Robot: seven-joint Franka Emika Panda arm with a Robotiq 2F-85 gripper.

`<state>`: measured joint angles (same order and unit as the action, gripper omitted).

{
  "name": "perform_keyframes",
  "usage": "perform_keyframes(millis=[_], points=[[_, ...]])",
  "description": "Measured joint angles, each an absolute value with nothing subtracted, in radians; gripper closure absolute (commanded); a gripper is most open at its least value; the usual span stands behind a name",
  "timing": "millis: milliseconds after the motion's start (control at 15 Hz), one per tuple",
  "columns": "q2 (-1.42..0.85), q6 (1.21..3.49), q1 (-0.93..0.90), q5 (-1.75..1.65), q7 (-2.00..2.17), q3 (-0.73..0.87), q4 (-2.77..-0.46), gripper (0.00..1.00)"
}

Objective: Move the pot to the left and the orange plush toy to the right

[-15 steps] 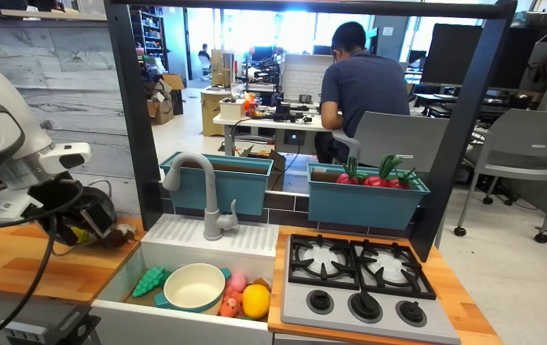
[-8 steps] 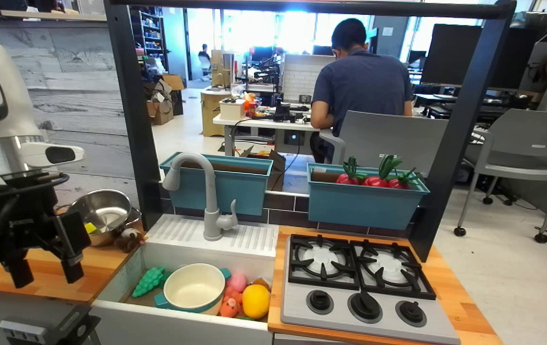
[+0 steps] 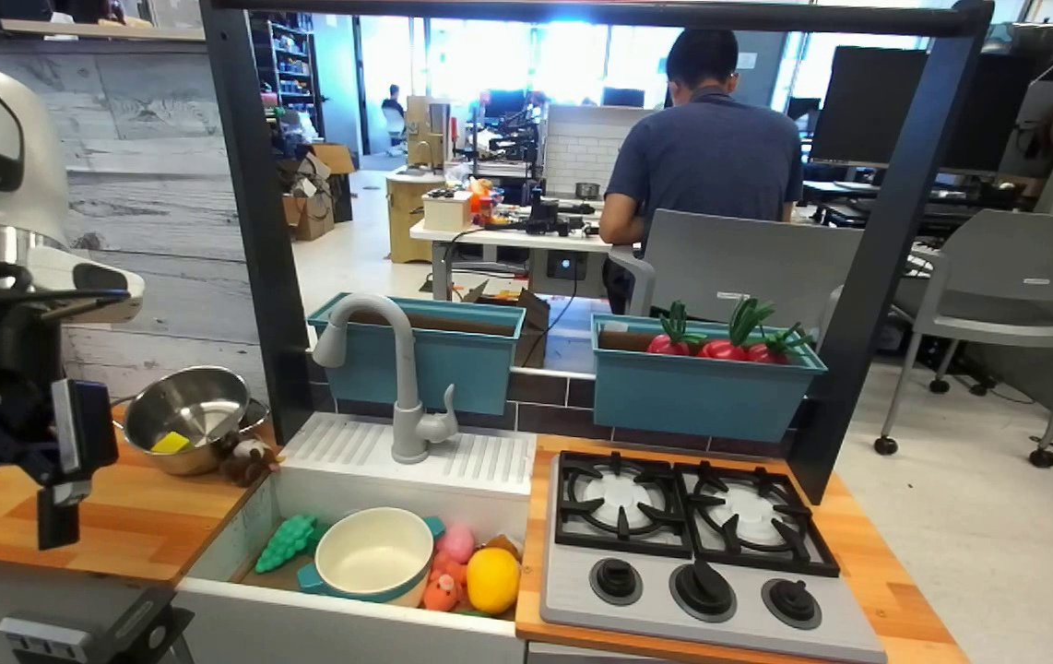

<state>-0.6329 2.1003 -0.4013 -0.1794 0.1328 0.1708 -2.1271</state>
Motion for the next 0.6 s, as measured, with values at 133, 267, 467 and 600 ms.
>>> perform_keyframes(millis=[133, 267, 467, 600], points=[[-0.636, 2.103, -0.361, -0.245, 0.107, 0.12, -2.095, 0.0], [-0.644, 2.103, -0.331, -0.279, 0.059, 0.068, -2.048, 0.0], [-0.675, 2.085, -0.312, -0.291, -0.042, -0.011, -1.954, 0.0], [-0.705, 2.024, -0.314, -0.295, -0.112, -0.058, -1.88, 0.0]])
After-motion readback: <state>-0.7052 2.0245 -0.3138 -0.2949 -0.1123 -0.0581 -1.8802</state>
